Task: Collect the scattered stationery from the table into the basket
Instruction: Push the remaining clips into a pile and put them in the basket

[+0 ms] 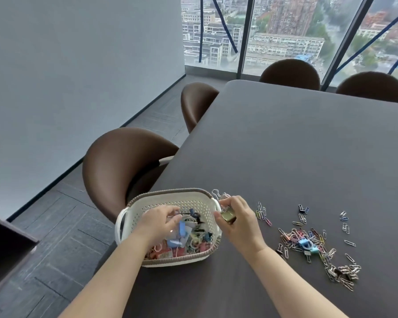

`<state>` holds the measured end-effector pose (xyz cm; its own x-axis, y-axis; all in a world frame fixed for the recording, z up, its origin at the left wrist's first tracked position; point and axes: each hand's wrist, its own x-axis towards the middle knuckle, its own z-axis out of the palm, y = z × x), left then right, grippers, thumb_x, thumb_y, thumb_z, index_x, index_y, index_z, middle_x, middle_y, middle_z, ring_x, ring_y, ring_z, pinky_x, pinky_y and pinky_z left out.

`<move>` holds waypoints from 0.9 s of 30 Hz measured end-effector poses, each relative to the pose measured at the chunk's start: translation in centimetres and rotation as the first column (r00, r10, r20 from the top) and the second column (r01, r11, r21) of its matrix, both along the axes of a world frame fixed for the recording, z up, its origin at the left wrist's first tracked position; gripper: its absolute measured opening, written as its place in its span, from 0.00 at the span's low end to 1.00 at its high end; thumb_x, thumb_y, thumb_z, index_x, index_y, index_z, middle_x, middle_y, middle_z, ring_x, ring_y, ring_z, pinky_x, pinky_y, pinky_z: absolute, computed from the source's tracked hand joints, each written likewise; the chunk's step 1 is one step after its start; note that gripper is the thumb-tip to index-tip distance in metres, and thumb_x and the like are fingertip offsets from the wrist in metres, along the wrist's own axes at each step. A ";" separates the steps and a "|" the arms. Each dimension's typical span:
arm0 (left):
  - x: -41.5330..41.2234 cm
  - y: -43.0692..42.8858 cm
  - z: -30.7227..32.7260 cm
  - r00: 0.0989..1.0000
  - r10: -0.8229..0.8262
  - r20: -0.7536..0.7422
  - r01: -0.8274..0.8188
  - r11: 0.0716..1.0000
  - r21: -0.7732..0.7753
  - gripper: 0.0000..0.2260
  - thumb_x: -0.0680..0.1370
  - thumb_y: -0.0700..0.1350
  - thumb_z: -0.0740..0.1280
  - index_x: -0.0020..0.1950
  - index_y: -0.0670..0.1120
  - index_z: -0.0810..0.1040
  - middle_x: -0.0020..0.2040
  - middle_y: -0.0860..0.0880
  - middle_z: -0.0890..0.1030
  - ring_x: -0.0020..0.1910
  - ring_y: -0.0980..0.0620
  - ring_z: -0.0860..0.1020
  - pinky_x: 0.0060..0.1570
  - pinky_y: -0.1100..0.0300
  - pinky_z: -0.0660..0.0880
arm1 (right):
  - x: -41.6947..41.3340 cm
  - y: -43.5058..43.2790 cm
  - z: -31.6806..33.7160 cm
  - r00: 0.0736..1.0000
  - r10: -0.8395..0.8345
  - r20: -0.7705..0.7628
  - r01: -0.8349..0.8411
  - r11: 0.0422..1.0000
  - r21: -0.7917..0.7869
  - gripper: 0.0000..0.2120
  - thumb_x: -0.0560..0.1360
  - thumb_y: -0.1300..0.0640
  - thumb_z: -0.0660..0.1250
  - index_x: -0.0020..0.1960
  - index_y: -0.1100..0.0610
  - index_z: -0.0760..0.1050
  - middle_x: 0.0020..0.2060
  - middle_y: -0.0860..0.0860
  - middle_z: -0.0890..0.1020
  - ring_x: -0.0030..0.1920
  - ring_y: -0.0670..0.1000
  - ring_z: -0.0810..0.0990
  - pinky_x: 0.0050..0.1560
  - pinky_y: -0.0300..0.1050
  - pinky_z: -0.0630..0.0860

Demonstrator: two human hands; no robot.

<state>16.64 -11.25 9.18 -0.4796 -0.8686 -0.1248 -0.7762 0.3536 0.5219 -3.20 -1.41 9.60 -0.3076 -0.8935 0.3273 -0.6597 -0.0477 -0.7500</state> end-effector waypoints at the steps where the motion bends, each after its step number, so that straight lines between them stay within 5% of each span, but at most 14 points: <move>1: 0.6 -0.4 -0.1 1.000 -0.016 0.000 0.016 1.000 0.017 0.15 0.78 0.50 0.62 0.64 0.50 0.74 0.59 0.52 0.79 0.58 0.53 0.76 0.60 0.57 0.71 | 0.5 -0.4 -0.1 1.000 0.003 -0.011 -0.003 1.000 -0.002 0.11 0.69 0.51 0.70 0.46 0.57 0.75 0.40 0.40 0.72 0.41 0.40 0.71 0.41 0.24 0.66; 5: 2.5 -1.3 -0.3 0.990 -0.106 -0.091 0.109 0.994 0.029 0.12 0.78 0.41 0.62 0.61 0.47 0.77 0.58 0.52 0.79 0.58 0.55 0.76 0.62 0.58 0.72 | 2.1 -1.7 0.0 0.999 0.019 -0.026 -0.019 1.000 -0.011 0.12 0.69 0.52 0.71 0.46 0.58 0.75 0.41 0.43 0.73 0.40 0.43 0.72 0.41 0.25 0.67; 9: 3.5 -1.0 -0.5 0.976 -0.104 -0.193 0.063 0.976 -0.209 0.07 0.76 0.43 0.65 0.52 0.48 0.80 0.46 0.56 0.80 0.44 0.60 0.77 0.47 0.62 0.77 | 3.7 -2.9 -0.1 0.994 0.097 -0.048 -0.094 0.994 0.053 0.10 0.70 0.54 0.72 0.49 0.56 0.75 0.45 0.44 0.75 0.42 0.45 0.75 0.43 0.32 0.70; 13: 4.5 -0.6 -0.2 0.988 -0.131 -0.083 0.074 0.866 -0.494 0.10 0.72 0.50 0.59 0.41 0.50 0.80 0.37 0.56 0.80 0.33 0.57 0.78 0.31 0.63 0.75 | 4.9 -3.6 -0.5 0.946 0.230 -0.227 -0.150 0.936 0.320 0.16 0.72 0.46 0.67 0.57 0.51 0.74 0.66 0.47 0.69 0.65 0.51 0.66 0.64 0.45 0.64; 15: 4.8 -0.6 -0.4 0.986 -0.165 -0.003 0.135 0.820 -0.556 0.10 0.71 0.49 0.59 0.38 0.50 0.80 0.35 0.56 0.79 0.32 0.57 0.78 0.29 0.64 0.74 | 5.3 -3.7 -0.5 0.910 0.265 -0.319 -0.129 0.912 0.389 0.16 0.72 0.42 0.64 0.54 0.51 0.76 0.69 0.50 0.67 0.67 0.55 0.65 0.69 0.53 0.60; 17: 5.0 -0.6 -0.5 0.983 -0.174 0.056 0.174 0.799 -0.575 0.11 0.71 0.49 0.59 0.37 0.50 0.80 0.34 0.55 0.79 0.31 0.56 0.78 0.29 0.62 0.74 | 5.5 -4.0 -0.9 0.873 0.226 -0.431 -0.096 0.948 0.304 0.13 0.71 0.46 0.61 0.47 0.52 0.79 0.58 0.52 0.78 0.57 0.57 0.75 0.62 0.58 0.71; 19: 4.9 -0.6 -0.7 0.982 -0.158 0.103 0.189 0.793 -0.579 0.11 0.71 0.50 0.59 0.36 0.50 0.80 0.34 0.54 0.79 0.31 0.54 0.78 0.28 0.60 0.75 | 5.5 -3.8 -0.8 0.835 0.203 -0.511 -0.069 0.961 0.269 0.11 0.75 0.52 0.57 0.46 0.53 0.78 0.44 0.50 0.83 0.44 0.56 0.79 0.47 0.48 0.76; 23: 4.1 -0.4 -0.5 0.984 -0.111 0.141 0.172 0.805 -0.567 0.12 0.70 0.49 0.58 0.33 0.49 0.78 0.32 0.53 0.78 0.29 0.52 0.77 0.26 0.59 0.73 | 4.7 -3.5 -0.9 0.837 0.258 -0.482 -0.030 0.902 0.430 0.13 0.79 0.52 0.59 0.62 0.52 0.69 0.49 0.51 0.81 0.51 0.55 0.77 0.42 0.45 0.70; 27: 2.9 0.3 0.2 0.987 -0.081 0.140 0.146 0.815 -0.560 0.12 0.71 0.50 0.57 0.33 0.49 0.79 0.32 0.54 0.78 0.30 0.54 0.77 0.24 0.60 0.73 | 4.0 -3.0 -1.0 0.821 0.191 -0.538 -0.105 0.977 0.186 0.06 0.64 0.55 0.76 0.36 0.53 0.80 0.38 0.48 0.81 0.38 0.52 0.81 0.29 0.40 0.77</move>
